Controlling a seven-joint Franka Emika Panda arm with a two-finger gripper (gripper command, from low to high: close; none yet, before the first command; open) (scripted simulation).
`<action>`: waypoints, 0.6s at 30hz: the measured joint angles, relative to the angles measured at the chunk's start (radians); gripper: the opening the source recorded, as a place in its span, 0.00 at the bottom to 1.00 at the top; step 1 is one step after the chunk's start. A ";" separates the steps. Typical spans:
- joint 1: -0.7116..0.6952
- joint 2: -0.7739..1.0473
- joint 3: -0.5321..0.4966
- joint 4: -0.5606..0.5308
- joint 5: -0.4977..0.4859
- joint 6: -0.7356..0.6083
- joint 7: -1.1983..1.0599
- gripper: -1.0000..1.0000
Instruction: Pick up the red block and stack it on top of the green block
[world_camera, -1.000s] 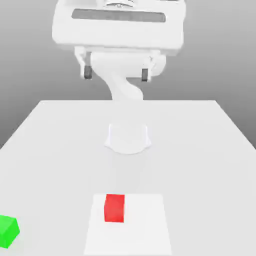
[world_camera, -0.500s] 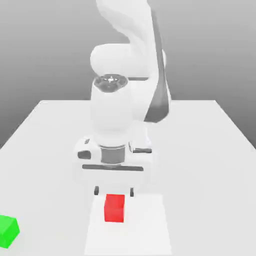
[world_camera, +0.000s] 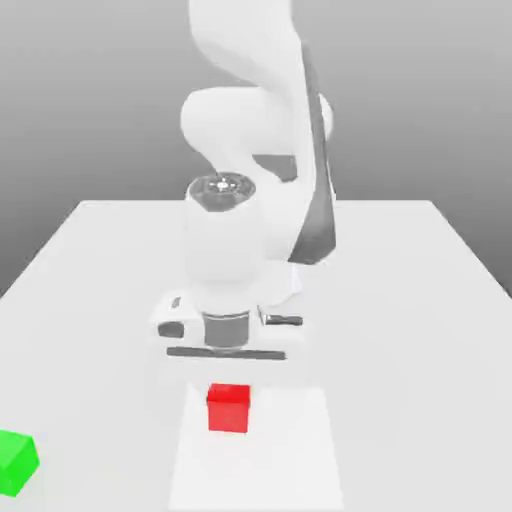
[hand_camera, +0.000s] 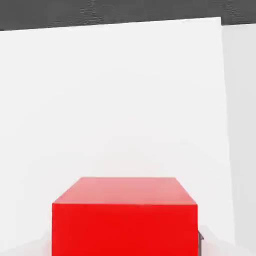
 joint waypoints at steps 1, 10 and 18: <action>-0.014 -0.012 -0.007 0.013 0.006 -0.025 0.009 0.00; -0.182 0.118 -0.134 0.315 0.081 -0.203 0.209 0.00; -0.284 0.313 -0.216 0.513 0.155 -0.213 0.318 0.00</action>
